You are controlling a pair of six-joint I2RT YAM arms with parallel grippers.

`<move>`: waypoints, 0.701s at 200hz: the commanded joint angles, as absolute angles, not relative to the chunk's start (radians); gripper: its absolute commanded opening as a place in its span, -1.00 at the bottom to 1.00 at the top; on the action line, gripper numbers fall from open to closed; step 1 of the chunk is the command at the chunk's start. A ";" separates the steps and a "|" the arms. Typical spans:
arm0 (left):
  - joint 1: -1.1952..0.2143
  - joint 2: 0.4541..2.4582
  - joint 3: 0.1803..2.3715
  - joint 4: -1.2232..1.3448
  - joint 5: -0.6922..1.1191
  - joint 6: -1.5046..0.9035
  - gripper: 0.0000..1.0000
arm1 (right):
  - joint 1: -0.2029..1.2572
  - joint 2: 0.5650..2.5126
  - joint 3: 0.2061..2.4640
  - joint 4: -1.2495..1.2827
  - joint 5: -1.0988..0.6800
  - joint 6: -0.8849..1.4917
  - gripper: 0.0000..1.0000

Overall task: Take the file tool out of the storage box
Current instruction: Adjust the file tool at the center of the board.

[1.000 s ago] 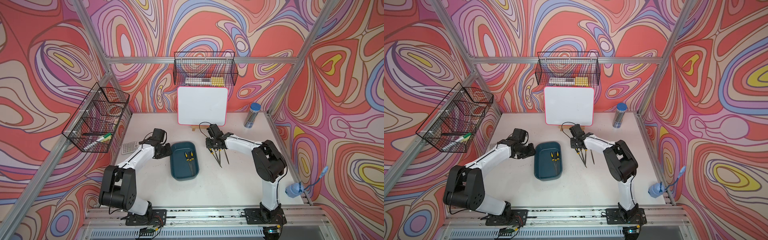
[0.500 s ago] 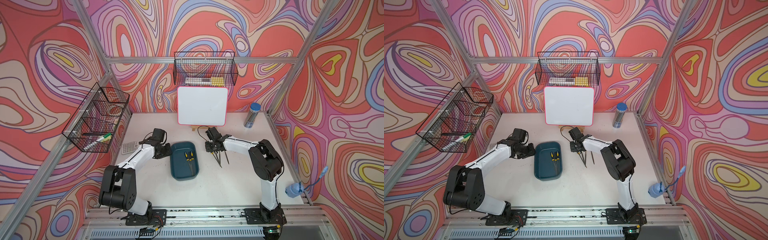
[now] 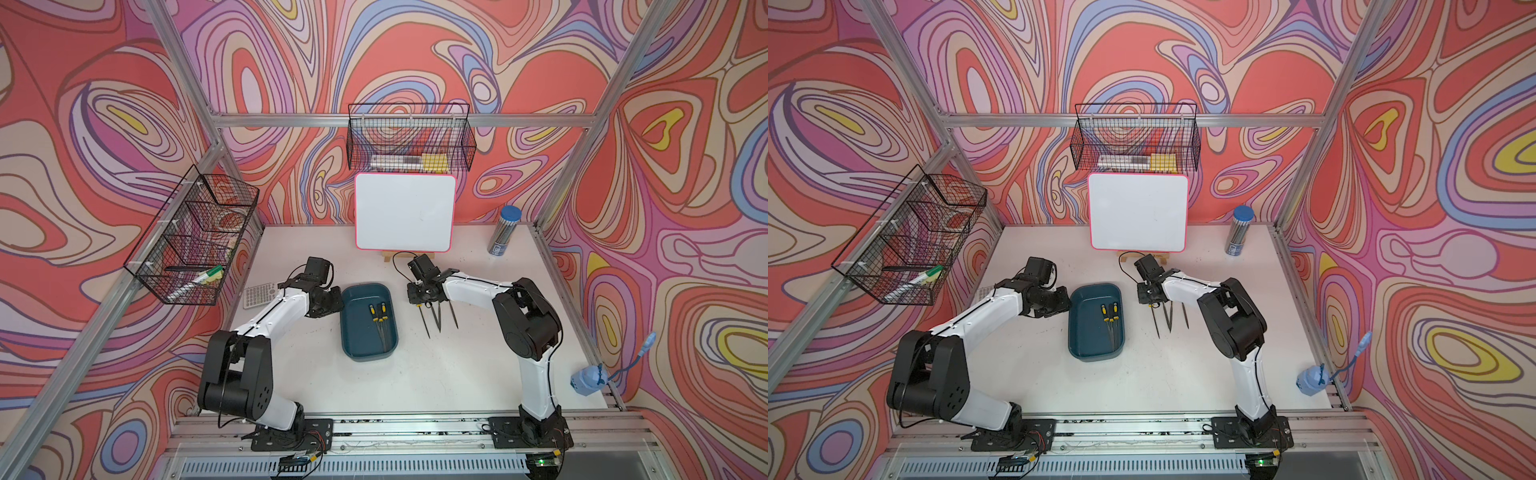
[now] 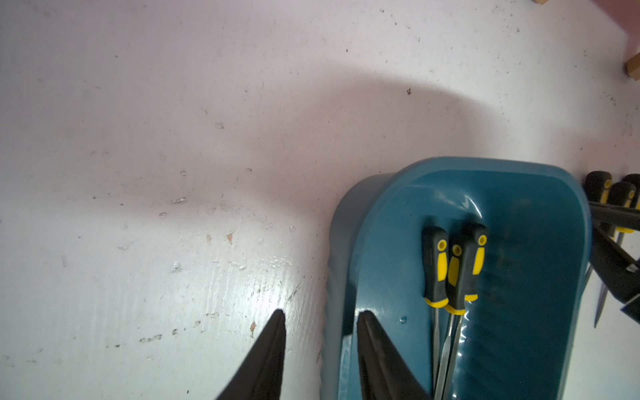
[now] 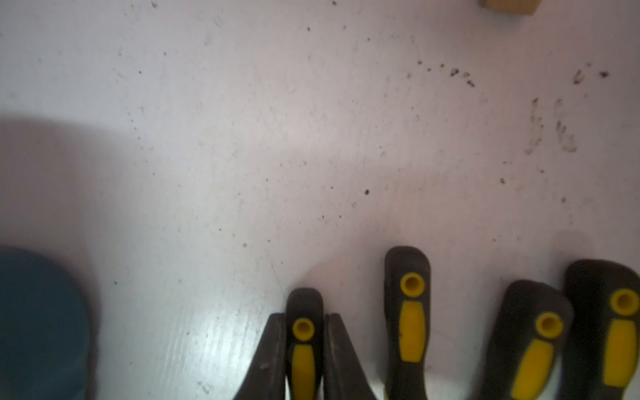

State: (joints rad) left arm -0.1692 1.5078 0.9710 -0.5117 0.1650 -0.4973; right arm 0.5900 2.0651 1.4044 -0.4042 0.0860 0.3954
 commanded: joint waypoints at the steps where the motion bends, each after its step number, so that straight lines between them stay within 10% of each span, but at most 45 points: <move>1: -0.163 1.522 0.992 -0.543 0.162 -0.489 -0.22 | 0.595 2.087 1.461 -0.409 0.085 0.461 -0.77; 140: -0.163 1.514 0.968 -0.538 0.159 -0.485 -0.21 | 0.582 2.118 1.483 -0.483 0.198 0.456 -0.70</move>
State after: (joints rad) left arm -0.1692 1.5078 0.9710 -0.5125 0.1650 -0.4969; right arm 0.5884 2.1059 1.4868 -0.4633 0.1638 0.4633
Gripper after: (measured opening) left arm 0.393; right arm 0.173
